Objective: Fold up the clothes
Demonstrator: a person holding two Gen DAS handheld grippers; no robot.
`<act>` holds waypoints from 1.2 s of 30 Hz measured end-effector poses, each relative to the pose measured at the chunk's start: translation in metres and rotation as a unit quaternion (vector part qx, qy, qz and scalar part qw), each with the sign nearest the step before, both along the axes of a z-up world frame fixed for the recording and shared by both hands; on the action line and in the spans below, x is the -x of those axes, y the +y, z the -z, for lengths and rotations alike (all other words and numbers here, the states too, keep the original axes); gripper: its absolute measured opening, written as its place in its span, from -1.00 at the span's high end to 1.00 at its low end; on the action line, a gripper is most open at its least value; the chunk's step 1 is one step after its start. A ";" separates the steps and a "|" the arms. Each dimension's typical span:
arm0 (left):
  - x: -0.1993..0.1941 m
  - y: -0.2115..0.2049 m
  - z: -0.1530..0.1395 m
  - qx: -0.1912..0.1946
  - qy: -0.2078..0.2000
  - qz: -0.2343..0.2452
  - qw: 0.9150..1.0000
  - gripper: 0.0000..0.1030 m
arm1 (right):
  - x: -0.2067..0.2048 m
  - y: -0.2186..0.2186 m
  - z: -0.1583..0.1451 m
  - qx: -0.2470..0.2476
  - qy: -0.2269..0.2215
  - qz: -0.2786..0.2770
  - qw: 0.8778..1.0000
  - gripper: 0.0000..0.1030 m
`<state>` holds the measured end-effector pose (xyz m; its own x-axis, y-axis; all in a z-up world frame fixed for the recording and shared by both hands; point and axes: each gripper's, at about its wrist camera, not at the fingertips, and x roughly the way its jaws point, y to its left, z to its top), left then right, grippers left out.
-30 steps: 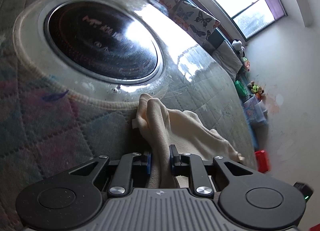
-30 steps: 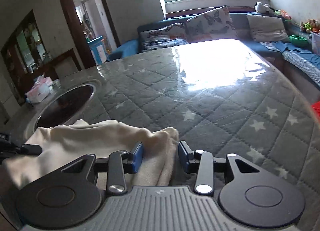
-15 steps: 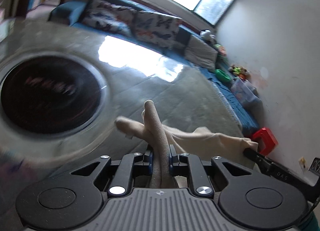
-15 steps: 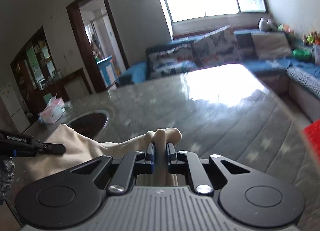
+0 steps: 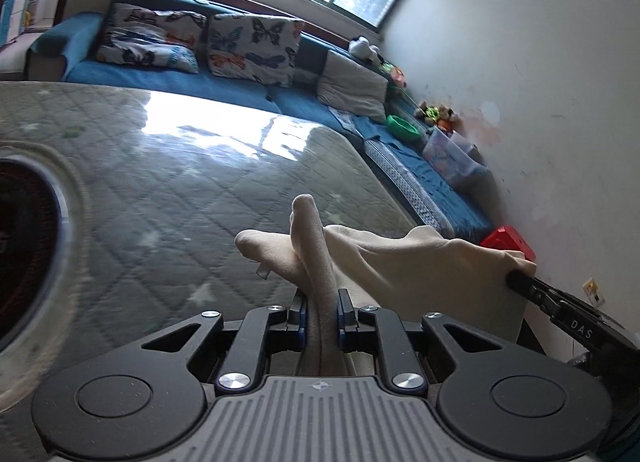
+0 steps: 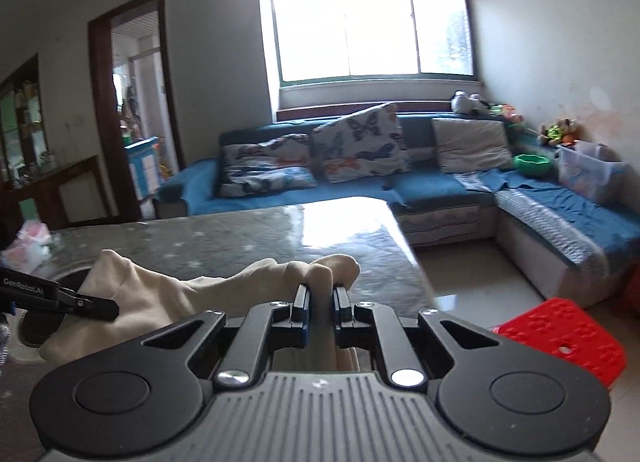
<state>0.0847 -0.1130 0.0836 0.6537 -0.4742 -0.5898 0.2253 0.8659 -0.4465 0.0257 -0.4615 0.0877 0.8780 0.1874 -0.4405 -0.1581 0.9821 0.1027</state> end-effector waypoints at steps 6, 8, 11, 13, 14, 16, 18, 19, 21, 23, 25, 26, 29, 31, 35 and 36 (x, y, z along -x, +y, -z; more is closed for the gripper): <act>-0.019 -0.020 0.024 -0.011 0.031 0.013 0.999 0.70 | -0.016 -0.020 0.023 0.001 0.027 0.040 0.999 0.81; -0.023 -0.024 0.033 -0.031 0.041 0.008 0.999 0.66 | -0.024 -0.028 0.035 -0.002 0.051 0.053 0.997 0.79; -0.026 -0.024 0.043 -0.055 0.046 0.004 0.997 0.52 | -0.033 -0.035 0.054 0.009 0.083 0.081 0.993 0.67; -0.025 -0.020 0.041 -0.069 0.038 -0.005 0.997 0.30 | -0.034 -0.036 0.061 0.025 0.090 0.089 0.992 0.66; -0.025 -0.018 0.040 -0.076 0.034 -0.009 0.996 0.30 | -0.034 -0.036 0.063 0.026 0.089 0.089 0.992 0.66; -0.026 -0.017 0.038 -0.082 0.027 -0.015 0.996 0.30 | -0.035 -0.033 0.063 0.025 0.085 0.083 0.993 0.66; -0.028 -0.021 0.033 -0.081 0.017 -0.014 0.996 0.30 | -0.039 -0.028 0.063 0.014 0.084 0.069 0.994 0.66; -0.029 -0.023 0.032 -0.082 0.011 -0.011 0.997 0.32 | -0.043 -0.025 0.063 0.008 0.085 0.060 0.994 0.64; -0.033 -0.032 0.029 -0.084 0.005 -0.002 0.996 0.33 | -0.052 -0.016 0.064 0.003 0.089 0.045 0.995 0.54; -0.037 -0.039 0.029 -0.086 0.002 0.006 0.996 0.33 | -0.061 -0.006 0.067 0.003 0.092 0.029 0.995 0.44; -0.043 -0.045 0.030 -0.090 0.001 0.011 0.996 0.33 | -0.069 0.005 0.069 0.004 0.095 0.017 0.995 0.39; -0.045 -0.047 0.031 -0.093 0.001 0.011 0.996 0.33 | -0.073 0.010 0.070 0.005 0.097 0.013 0.995 0.34; -0.054 -0.051 0.039 -0.100 0.006 0.010 0.995 0.33 | -0.083 0.020 0.074 0.008 0.099 0.005 0.995 0.31; -0.058 -0.051 0.043 -0.103 0.009 0.009 0.995 0.32 | -0.091 0.027 0.078 0.018 0.102 0.002 0.995 0.22; -0.063 -0.049 0.050 -0.106 0.013 0.008 0.994 0.30 | -0.100 0.036 0.089 0.038 0.107 0.004 0.994 0.18; -0.063 -0.049 0.051 -0.106 0.014 0.007 0.994 0.30 | -0.101 0.036 0.089 0.039 0.106 0.006 0.994 0.17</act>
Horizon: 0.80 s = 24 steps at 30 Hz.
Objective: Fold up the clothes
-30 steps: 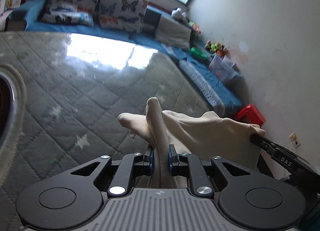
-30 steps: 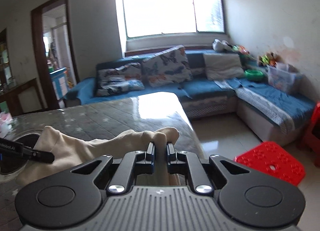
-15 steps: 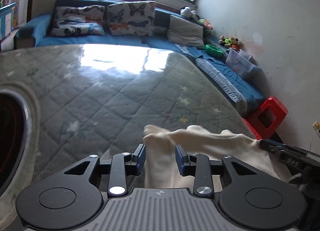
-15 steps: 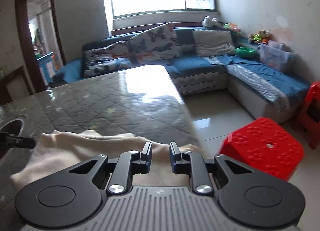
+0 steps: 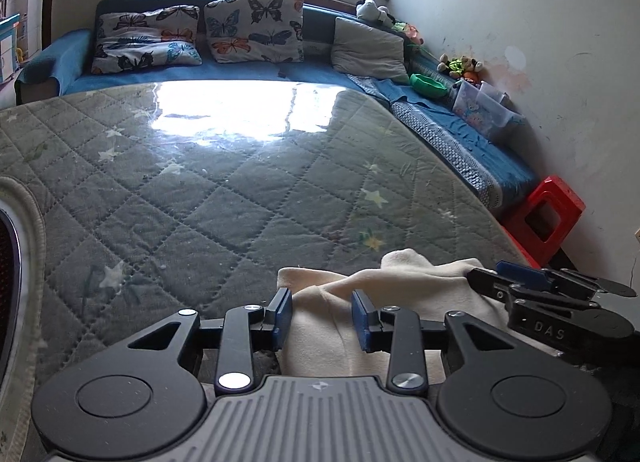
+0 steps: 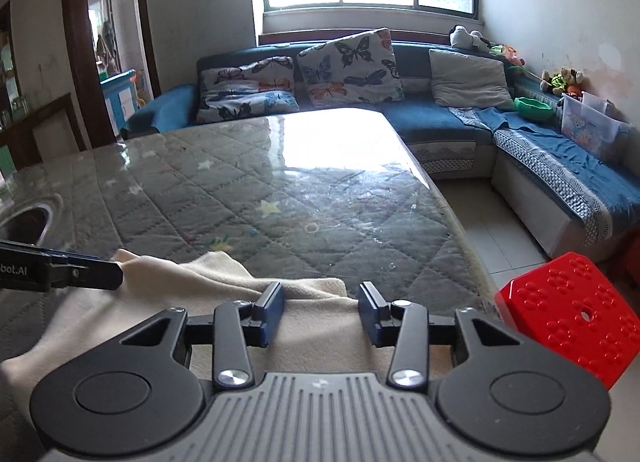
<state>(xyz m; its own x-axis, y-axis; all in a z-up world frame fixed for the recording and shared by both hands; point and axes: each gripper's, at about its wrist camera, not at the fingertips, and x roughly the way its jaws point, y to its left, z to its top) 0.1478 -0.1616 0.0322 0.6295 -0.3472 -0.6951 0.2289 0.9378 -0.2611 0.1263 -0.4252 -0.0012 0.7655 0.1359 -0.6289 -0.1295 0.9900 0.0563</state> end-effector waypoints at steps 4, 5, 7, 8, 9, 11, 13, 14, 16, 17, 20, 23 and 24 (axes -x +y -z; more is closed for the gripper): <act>0.002 0.001 -0.001 0.001 -0.004 0.004 1.000 0.30 | 0.005 0.005 -0.007 0.005 -0.013 -0.005 1.000 0.16; 0.002 0.001 -0.001 0.001 -0.003 0.004 1.000 0.30 | 0.006 0.007 -0.009 0.005 -0.015 -0.010 1.000 0.15; 0.002 0.000 0.000 -0.001 -0.004 0.002 1.000 0.29 | 0.007 0.013 -0.008 0.005 -0.011 -0.022 1.000 0.12; 0.002 -0.001 0.001 -0.003 -0.005 0.001 1.000 0.29 | 0.006 0.016 -0.006 0.008 -0.006 -0.026 1.000 0.10; 0.002 -0.002 0.001 -0.006 -0.006 0.001 1.000 0.29 | 0.005 0.019 -0.003 0.015 -0.002 -0.028 0.999 0.08; 0.002 -0.003 0.000 -0.010 -0.007 0.001 1.000 0.27 | 0.004 0.024 -0.001 0.026 -0.004 -0.030 0.999 0.04; 0.004 -0.002 -0.001 -0.012 -0.009 0.000 1.000 0.26 | 0.006 0.025 -0.004 0.029 -0.007 -0.031 0.999 0.03; 0.006 -0.002 -0.002 -0.013 -0.011 -0.001 1.000 0.26 | 0.008 0.026 -0.007 0.031 -0.010 -0.032 0.999 0.03; 0.009 -0.002 -0.004 -0.016 -0.014 -0.001 1.000 0.18 | 0.018 0.029 -0.013 0.034 -0.014 -0.044 0.998 0.02; 0.012 -0.001 -0.005 -0.017 -0.016 -0.001 1.000 0.16 | 0.021 0.030 -0.015 0.034 -0.015 -0.048 0.998 0.01; 0.022 -0.002 -0.008 -0.023 -0.022 0.003 0.999 0.12 | 0.039 0.034 -0.016 0.040 -0.011 -0.065 0.997 -0.11; 0.035 -0.002 -0.010 -0.029 -0.028 0.009 0.999 -0.01 | 0.055 0.037 -0.015 0.042 -0.008 -0.072 0.996 -0.15; 0.040 -0.002 -0.011 -0.030 -0.030 0.011 0.999 -0.05 | 0.063 0.038 -0.014 0.042 -0.007 -0.072 0.996 -0.17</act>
<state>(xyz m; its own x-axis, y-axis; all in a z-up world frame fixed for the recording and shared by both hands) 0.1075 -0.1635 0.0427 0.6636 -0.3207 -0.6759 0.2639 0.9457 -0.1896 0.0635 -0.3875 0.0127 0.7501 0.1930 -0.6325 -0.2713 0.9621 -0.0282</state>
